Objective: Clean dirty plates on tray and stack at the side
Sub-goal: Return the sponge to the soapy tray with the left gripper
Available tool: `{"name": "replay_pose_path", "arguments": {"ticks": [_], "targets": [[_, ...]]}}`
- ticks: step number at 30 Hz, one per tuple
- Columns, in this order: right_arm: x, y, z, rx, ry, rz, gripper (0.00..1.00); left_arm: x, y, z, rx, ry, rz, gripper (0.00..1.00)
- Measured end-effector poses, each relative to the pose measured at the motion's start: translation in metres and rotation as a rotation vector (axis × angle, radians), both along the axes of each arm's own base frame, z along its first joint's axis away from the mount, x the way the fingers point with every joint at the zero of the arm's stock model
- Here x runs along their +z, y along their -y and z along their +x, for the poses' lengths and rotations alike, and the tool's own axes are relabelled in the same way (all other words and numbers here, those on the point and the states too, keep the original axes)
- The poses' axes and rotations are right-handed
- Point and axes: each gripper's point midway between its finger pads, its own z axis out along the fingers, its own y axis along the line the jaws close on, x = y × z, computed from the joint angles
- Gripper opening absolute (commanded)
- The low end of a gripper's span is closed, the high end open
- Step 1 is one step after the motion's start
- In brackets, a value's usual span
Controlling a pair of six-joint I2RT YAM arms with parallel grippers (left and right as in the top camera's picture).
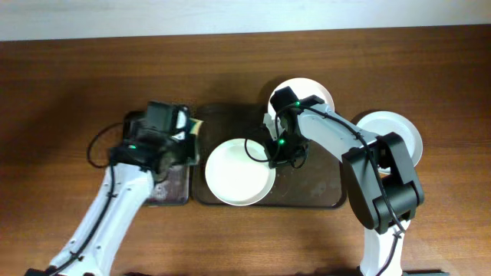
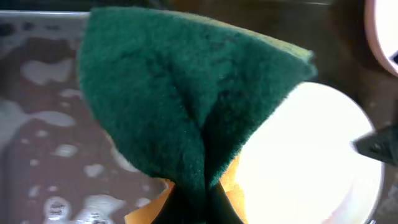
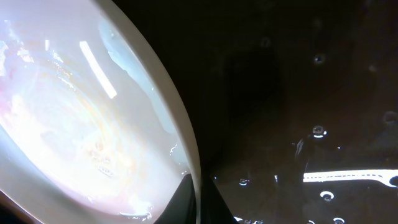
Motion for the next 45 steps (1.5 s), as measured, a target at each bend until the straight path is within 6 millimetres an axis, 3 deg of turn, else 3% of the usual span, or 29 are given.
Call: {"name": "replay_pose_path", "arguments": {"ticks": [3,7,8,9,10,14,18,20,21,23,24,28,30,32,35,36,37,40,45], "targets": [[0.000,0.000,0.000,0.000,0.000,0.000,0.04,-0.022,-0.033,0.006,0.021,-0.061,0.023,0.00],[0.000,0.000,0.000,0.000,0.000,0.000,0.04,-0.084,-0.049,-0.003,0.020,-0.253,0.049,0.00],[0.000,0.000,0.000,0.000,0.000,0.000,0.04,-0.098,-0.050,-0.006,0.014,-0.294,0.055,0.13],[0.000,0.000,0.000,0.000,0.000,0.000,0.04,-0.106,-0.050,-0.009,0.014,-0.319,0.057,0.68],[0.000,0.000,0.000,0.000,0.000,0.000,0.04,-0.113,-0.050,-0.010,0.013,-0.338,0.059,1.00],[0.000,0.000,0.000,0.000,0.000,0.000,0.04,-0.114,-0.054,-0.008,0.013,-0.329,0.074,1.00],[0.000,0.000,0.000,0.000,0.000,0.000,0.04,-0.110,-0.053,0.012,0.015,-0.247,0.069,0.92],[0.000,0.000,0.000,0.000,0.000,0.000,0.04,-0.111,-0.052,0.021,0.015,-0.214,0.066,0.77],[0.000,0.000,0.000,0.000,0.000,0.000,0.04,-0.118,-0.052,0.021,0.013,-0.227,0.068,0.64],[0.000,0.000,0.000,0.001,0.001,0.000,0.04,-0.120,-0.052,0.025,0.009,-0.217,0.072,0.12],[0.000,0.000,0.000,0.000,0.000,0.000,0.04,-0.120,-0.052,0.026,0.009,-0.212,0.072,0.00],[0.000,0.000,0.000,0.000,0.000,0.000,0.04,-0.120,-0.048,0.029,0.000,-0.205,0.055,0.00],[0.000,0.000,0.000,0.000,0.000,0.000,0.04,-0.118,-0.049,0.028,0.002,-0.220,0.061,0.87],[0.000,0.000,0.000,0.000,0.000,0.000,0.04,-0.115,-0.053,0.024,0.006,-0.244,0.082,0.88],[0.000,0.000,0.000,0.000,0.000,0.000,0.04,-0.116,-0.056,-0.002,0.007,-0.361,0.099,0.84],[0.000,0.000,0.000,0.000,0.000,0.000,0.04,-0.117,-0.056,-0.008,0.006,-0.386,0.101,0.77],[0.000,0.000,0.000,0.000,0.000,0.000,0.04,-0.117,-0.057,-0.014,0.005,-0.412,0.104,0.65],[0.000,0.000,0.000,0.000,0.000,0.000,0.04,-0.117,-0.057,-0.020,0.002,-0.435,0.104,0.00],[0.000,0.000,0.000,0.000,0.000,0.000,0.04,-0.117,-0.057,-0.021,0.000,-0.438,0.102,0.00]]}}
